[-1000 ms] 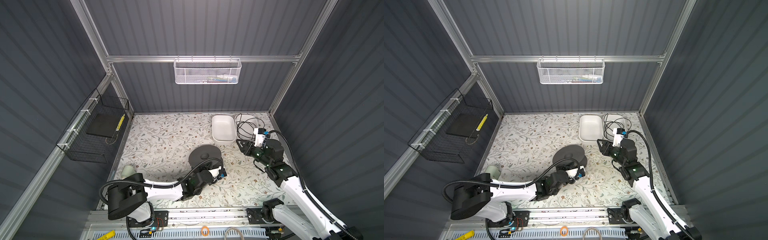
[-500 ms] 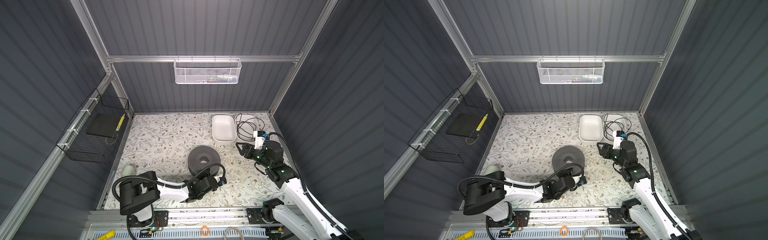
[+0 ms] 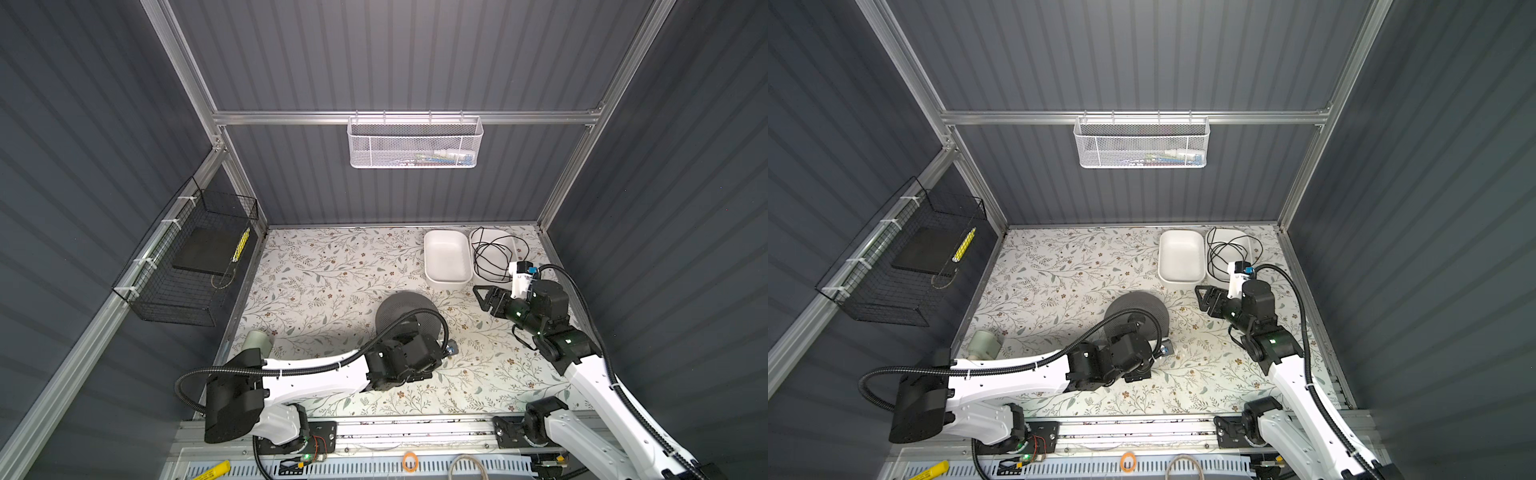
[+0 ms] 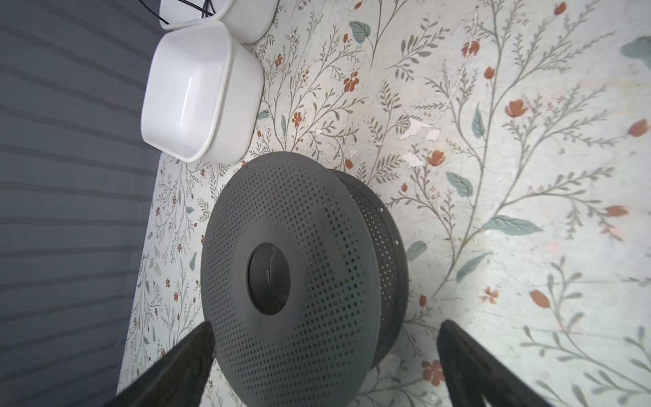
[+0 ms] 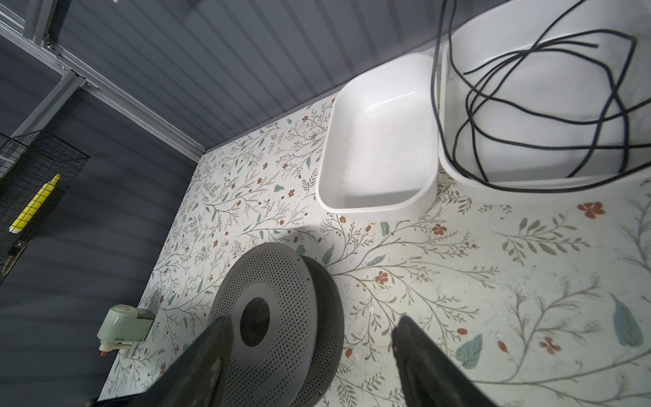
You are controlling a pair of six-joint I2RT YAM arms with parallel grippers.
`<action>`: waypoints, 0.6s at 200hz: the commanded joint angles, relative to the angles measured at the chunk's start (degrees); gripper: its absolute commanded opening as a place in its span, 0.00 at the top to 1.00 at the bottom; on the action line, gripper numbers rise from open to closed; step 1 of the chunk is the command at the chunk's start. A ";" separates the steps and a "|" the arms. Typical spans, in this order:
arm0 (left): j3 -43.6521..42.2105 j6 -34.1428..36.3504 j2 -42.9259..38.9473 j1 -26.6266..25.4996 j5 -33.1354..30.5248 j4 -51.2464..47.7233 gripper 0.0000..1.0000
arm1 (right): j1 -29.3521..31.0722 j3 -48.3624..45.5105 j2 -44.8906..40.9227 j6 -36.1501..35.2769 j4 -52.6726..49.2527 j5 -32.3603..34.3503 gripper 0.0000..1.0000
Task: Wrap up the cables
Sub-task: 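Open the left gripper and lift it away from the spool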
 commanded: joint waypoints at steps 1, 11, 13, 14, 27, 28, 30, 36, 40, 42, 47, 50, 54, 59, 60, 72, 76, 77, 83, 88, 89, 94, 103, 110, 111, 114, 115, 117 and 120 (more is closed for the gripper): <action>3.19 -3.21 -1.98 -0.42 2.47 -12.06 0.01 | -0.33 1.47 -0.53 -1.10 -1.45 0.49 0.24; 4.22 -3.63 -3.19 -0.51 1.49 -13.50 0.00 | -0.31 1.54 -0.63 -1.26 -1.59 0.67 0.23; 4.42 -3.70 -3.46 -0.51 1.22 -13.82 0.01 | -0.40 1.52 -0.62 -1.28 -1.63 0.71 0.22; 4.56 -3.76 -3.62 -0.51 1.10 -13.94 0.01 | -0.37 1.55 -0.62 -1.32 -1.68 0.73 0.22; 5.83 -4.07 -5.47 -0.59 -0.83 -15.36 0.00 | -0.40 1.95 -0.94 -1.58 -2.41 1.30 0.21; 5.96 -4.12 -5.59 -0.55 -0.98 -15.49 0.00 | -0.40 1.95 -0.94 -1.58 -2.41 1.30 0.21; 6.22 -4.09 -5.92 -0.59 -1.14 -15.71 0.01 | -0.42 2.06 -1.08 -1.55 -2.70 1.44 0.20; 6.87 -4.36 -6.80 -0.58 -1.75 -16.17 0.01 | -0.34 2.71 -1.37 -1.40 -3.94 1.76 0.19; 7.26 -4.42 -7.42 -0.59 -1.81 -16.39 0.00 | -0.34 3.38 -1.53 -1.44 -4.79 1.81 0.18; 7.47 -4.36 -7.70 -0.53 -1.90 -16.41 0.01 | -0.34 4.05 -1.76 -1.38 -5.69 1.68 0.16; 7.95 -4.30 -8.41 -0.60 -2.13 -16.42 0.01 | -0.25 4.88 -2.11 -1.42 -6.49 1.22 0.07; 8.33 -4.30 -8.74 -0.60 -2.18 -16.49 0.01 | -0.17 5.33 -2.44 -1.59 -7.01 0.84 0.02; 8.82 -4.33 -9.18 -0.59 -2.33 -16.65 0.01 | -0.08 5.93 -2.89 -1.82 -7.46 0.45 0.01; 9.61 -4.76 -9.65 -0.56 -2.54 -16.91 0.01 | 0.16 6.63 -3.50 -1.82 -8.01 0.52 0.01; 9.79 -4.86 -9.70 -0.58 -2.63 -16.98 0.01 | 0.27 6.79 -3.68 -1.82 -8.08 0.59 0.01; 10.99 -5.93 -10.83 -0.59 -4.97 -16.43 0.00 | 0.66 8.45 -5.17 -2.76 -9.51 1.88 0.01; 11.22 -6.21 -11.16 -0.60 -5.94 -16.14 0.01 | 0.78 8.96 -5.67 -3.57 -9.91 2.20 0.01; 11.34 -6.29 -11.20 -0.60 -6.08 -16.11 0.01 | 0.79 9.10 -5.78 -3.74 -10.04 2.35 0.01; 11.84 -6.44 -11.60 -0.55 -7.52 -15.82 0.01 | 1.11 9.81 -6.32 -5.05 -10.69 3.17 0.01; 12.29 -6.70 -11.91 -0.58 -8.60 -15.83 0.01 | 1.23 10.43 -6.68 -6.08 -11.42 3.73 0.01; 12.36 -6.75 -12.02 -0.55 -8.91 -15.82 0.01 | 1.24 10.58 -6.72 -6.28 -11.59 3.73 0.01; 12.47 -6.90 -12.39 -0.57 -10.24 -15.28 0.00 | 1.41 11.13 -6.95 -7.32 -11.99 4.63 0.01; 12.08 -6.80 -13.27 -0.58 -12.25 -13.49 0.00 | 1.64 12.05 -7.12 -9.08 -13.89 5.94 0.01; 11.73 -6.63 -14.08 -0.59 -12.77 -12.23 0.01 | 1.69 12.42 -7.28 -8.88 -14.66 7.23 0.01; 11.64 -6.63 -14.20 -0.59 -12.84 -12.09 0.01 | 1.69 12.46 -7.29 -8.73 -14.74 7.37 0.01; 11.35 -6.56 -14.58 -0.55 -13.08 -11.33 0.01 | 1.69 12.42 -7.35 -8.27 -14.87 7.96 0.01; 11.23 -6.55 -14.72 -0.58 -13.13 -11.15 0.00 | 1.69 12.37 -7.41 -8.02 -14.85 8.09 0.01; 10.99 -6.50 -15.04 -0.57 -13.27 -10.58 0.00 | 1.69 12.26 -7.50 -7.60 -14.86 8.40 0.01; 10.47 -6.20 -15.52 -0.60 -13.48 -9.69 0.01 | 1.69 11.85 -7.60 -6.87 -14.42 8.57 0.01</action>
